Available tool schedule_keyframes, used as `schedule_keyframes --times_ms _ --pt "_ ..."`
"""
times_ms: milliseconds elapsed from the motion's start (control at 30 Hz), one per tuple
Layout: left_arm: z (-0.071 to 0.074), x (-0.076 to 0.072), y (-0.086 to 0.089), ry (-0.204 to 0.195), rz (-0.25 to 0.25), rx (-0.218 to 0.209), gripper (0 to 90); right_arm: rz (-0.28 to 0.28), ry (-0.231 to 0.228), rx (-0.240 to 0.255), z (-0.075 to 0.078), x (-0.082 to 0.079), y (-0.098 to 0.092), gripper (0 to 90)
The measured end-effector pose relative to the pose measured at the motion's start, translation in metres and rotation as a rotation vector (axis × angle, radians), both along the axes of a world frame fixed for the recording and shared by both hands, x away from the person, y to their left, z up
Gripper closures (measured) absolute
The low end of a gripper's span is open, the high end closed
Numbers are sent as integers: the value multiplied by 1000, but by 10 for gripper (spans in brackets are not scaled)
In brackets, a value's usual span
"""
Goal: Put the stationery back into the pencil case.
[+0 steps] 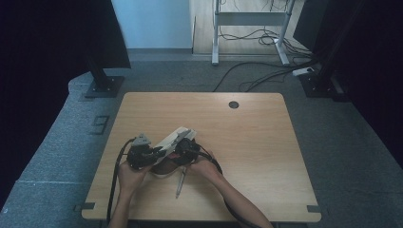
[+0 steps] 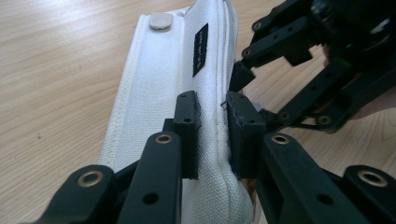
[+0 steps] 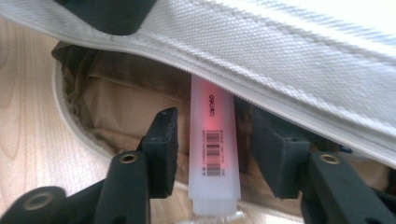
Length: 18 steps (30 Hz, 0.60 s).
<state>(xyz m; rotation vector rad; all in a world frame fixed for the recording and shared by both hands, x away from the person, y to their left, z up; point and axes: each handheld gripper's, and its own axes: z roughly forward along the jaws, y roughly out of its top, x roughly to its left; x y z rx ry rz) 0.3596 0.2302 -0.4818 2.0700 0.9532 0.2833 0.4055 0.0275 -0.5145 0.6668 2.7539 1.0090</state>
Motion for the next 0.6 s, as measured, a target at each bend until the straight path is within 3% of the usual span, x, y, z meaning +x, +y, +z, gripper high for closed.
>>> schedule_keyframes --times_ms 167,300,600 --pt "0 0 0 0 0 -1 756 -5 -11 12 5 -5 -10 483" --pt "0 0 0 1 -2 1 756 6 -24 1 8 -9 -18 542" --pt "0 0 -1 2 -2 2 755 3 -10 -5 2 -13 -27 553"
